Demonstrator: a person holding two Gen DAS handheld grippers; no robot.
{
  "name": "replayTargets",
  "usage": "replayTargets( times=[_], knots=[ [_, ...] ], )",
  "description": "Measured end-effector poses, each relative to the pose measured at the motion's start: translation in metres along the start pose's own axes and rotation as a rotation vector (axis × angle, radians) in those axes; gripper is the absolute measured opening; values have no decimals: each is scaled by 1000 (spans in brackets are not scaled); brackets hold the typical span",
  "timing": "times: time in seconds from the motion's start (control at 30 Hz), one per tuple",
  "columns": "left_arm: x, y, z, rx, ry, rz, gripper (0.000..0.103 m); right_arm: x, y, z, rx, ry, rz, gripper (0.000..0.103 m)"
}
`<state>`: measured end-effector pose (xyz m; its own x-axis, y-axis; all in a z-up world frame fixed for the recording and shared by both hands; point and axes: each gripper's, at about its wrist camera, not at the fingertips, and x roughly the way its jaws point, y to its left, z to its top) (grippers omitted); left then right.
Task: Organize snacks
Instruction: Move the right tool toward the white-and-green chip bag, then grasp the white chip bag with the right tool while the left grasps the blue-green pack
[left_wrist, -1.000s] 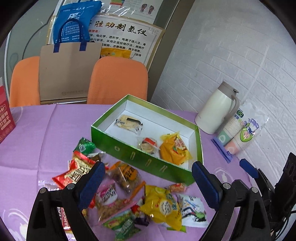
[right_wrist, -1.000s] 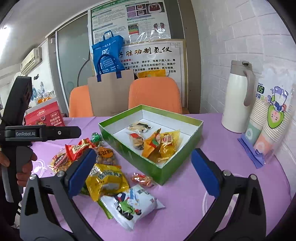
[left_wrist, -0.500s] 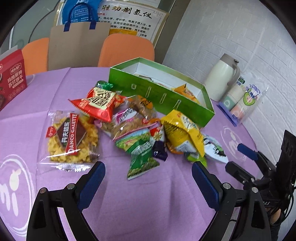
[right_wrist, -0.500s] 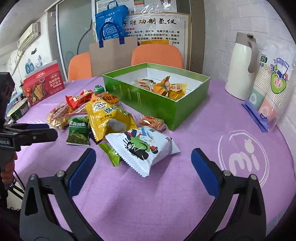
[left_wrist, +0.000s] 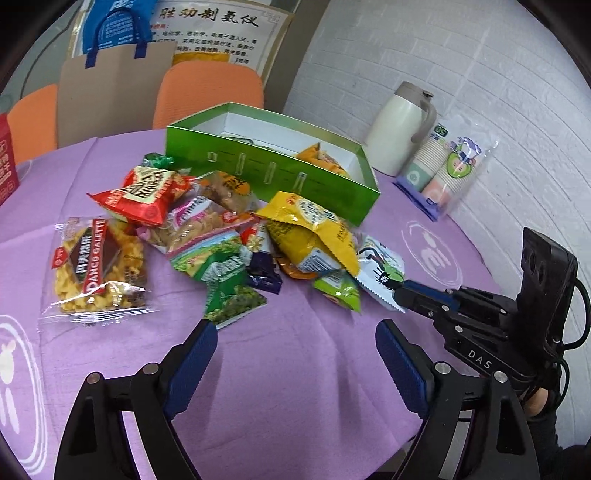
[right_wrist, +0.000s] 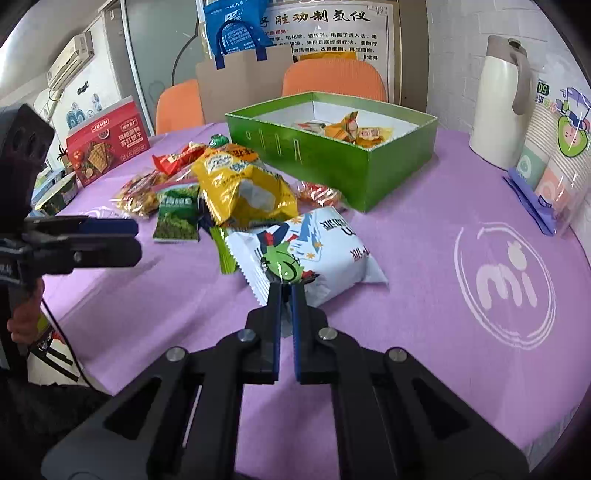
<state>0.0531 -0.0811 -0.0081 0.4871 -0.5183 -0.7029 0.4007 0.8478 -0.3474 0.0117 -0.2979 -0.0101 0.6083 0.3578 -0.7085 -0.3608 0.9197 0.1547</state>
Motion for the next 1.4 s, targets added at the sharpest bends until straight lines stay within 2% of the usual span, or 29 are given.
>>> replayTargets(
  times=[0.07, 0.13, 0.17, 0.2, 0.23, 0.3, 0.33, 0.4, 0.47, 0.57, 0.6, 0.7, 0.77, 0.9, 0.97, 1.13, 1.17, 1.2, 1.23, 1.4],
  knots=[
    [7, -8, 1, 16, 23, -48, 80, -6, -1, -11, 5, 22, 9, 8],
    [14, -17, 0, 39, 44, -66, 77, -12, -3, -16, 28, 10, 13, 10],
    [18, -21, 0, 50, 55, -66, 75, -16, -4, -16, 35, -5, 14, 16],
    [22, -24, 1, 59, 65, -72, 71, -18, -5, -14, 37, -15, 10, 26],
    [25, -27, 1, 63, 76, -82, 66, -20, -5, -12, 38, -27, 3, 31],
    [27, -31, 1, 65, 88, -94, 60, -22, -7, -8, 56, -47, -3, 50],
    [27, -32, 1, 67, 86, -93, 60, -23, -9, -5, 73, -58, -2, 55],
    [27, -30, 1, 60, 81, -79, 60, -19, -9, 1, 104, -76, -20, 73],
    [28, -27, 2, 40, 81, -70, 60, -11, -7, 6, 129, -80, -49, 75],
    [31, -24, 5, 33, 75, -55, 60, 11, -8, 12, 163, -32, -87, 75],
    [32, -25, 8, 40, 70, -49, 60, 17, -6, 13, 149, -26, -97, 73],
    [42, -26, 19, 56, 68, -31, 60, 17, -1, 8, 56, -22, -112, 56],
    [50, -28, 24, 58, 78, -39, 60, 10, -6, 2, 33, -20, -93, 55],
    [64, -38, 30, 85, 90, -45, 60, -4, -27, -9, 76, -20, -100, 55],
    [71, -41, 32, 94, 98, -45, 60, -9, -33, -11, 97, -17, -106, 62],
    [90, -46, 31, 107, 139, -34, 59, -16, -23, -9, 99, -25, -96, 65],
    [93, -45, 30, 108, 149, -24, 57, -15, -18, -9, 80, -27, -88, 65],
    [91, -46, 29, 120, 127, -10, 46, -13, -13, -8, 61, -23, -82, 65],
    [91, -45, 28, 126, 134, -6, 41, -11, -10, -7, 51, -19, -82, 65],
    [73, -34, 15, 109, 132, 8, 41, -4, -5, -6, 27, -11, -101, 68]
  ],
)
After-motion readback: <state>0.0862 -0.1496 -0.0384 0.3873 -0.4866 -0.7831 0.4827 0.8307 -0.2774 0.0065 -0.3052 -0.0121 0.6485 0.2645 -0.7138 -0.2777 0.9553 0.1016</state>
